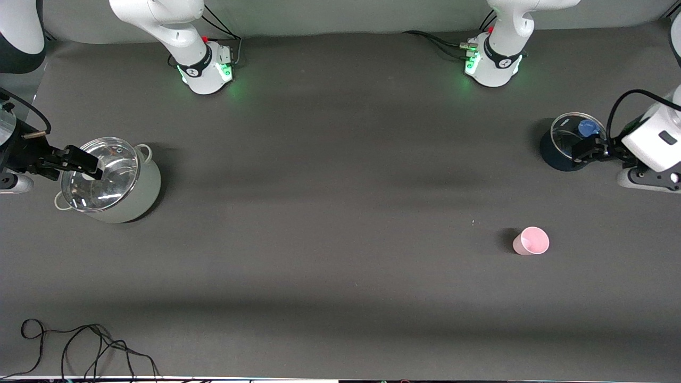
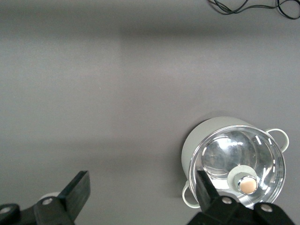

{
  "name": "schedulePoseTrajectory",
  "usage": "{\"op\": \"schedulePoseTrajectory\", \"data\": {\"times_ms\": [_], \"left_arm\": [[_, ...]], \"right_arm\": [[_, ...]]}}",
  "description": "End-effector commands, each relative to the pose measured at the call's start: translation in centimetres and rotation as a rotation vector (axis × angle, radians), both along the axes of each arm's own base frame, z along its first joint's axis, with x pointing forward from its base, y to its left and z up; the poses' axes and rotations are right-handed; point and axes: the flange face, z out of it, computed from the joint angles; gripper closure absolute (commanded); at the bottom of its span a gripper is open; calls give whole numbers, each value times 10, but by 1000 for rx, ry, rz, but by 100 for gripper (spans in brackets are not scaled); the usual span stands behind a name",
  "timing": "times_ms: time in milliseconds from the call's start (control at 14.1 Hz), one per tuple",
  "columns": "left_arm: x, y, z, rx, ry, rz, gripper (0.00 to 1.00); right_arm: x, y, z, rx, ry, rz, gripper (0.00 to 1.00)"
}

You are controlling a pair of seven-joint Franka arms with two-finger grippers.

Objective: Transfer pink cup from left to right arm
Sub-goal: 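Lift the left gripper off the saucepan and move toward the pink cup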

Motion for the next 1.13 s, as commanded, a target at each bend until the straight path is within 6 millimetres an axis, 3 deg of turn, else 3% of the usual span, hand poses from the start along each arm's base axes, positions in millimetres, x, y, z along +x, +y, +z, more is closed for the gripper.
{"op": "schedulePoseTrajectory", "data": {"times_ms": [0, 213, 354, 425, 496, 850, 1063], "left_arm": [[20, 9, 9, -4, -25, -172, 0], [32, 45, -4, -79, -25, -286, 0], [41, 83, -23, -175, -36, -311, 0], [47, 112, -40, -232, -56, -330, 0], [49, 127, -43, -276, -93, -364, 0], [65, 208, -125, -490, -230, -543, 0], [66, 239, -175, -584, -298, -670, 0]], "right_arm": [[-1, -2, 5, 1, -1, 18, 0], [-1, -4, 4, -1, 1, 16, 0], [-1, -3, 4, 1, 1, 18, 0], [-1, -3, 4, -1, 1, 18, 0], [-1, -4, 4, -1, 1, 16, 0], [-1, -6, 5, 0, -1, 14, 0], [-1, -8, 4, 0, 1, 11, 0]]}}
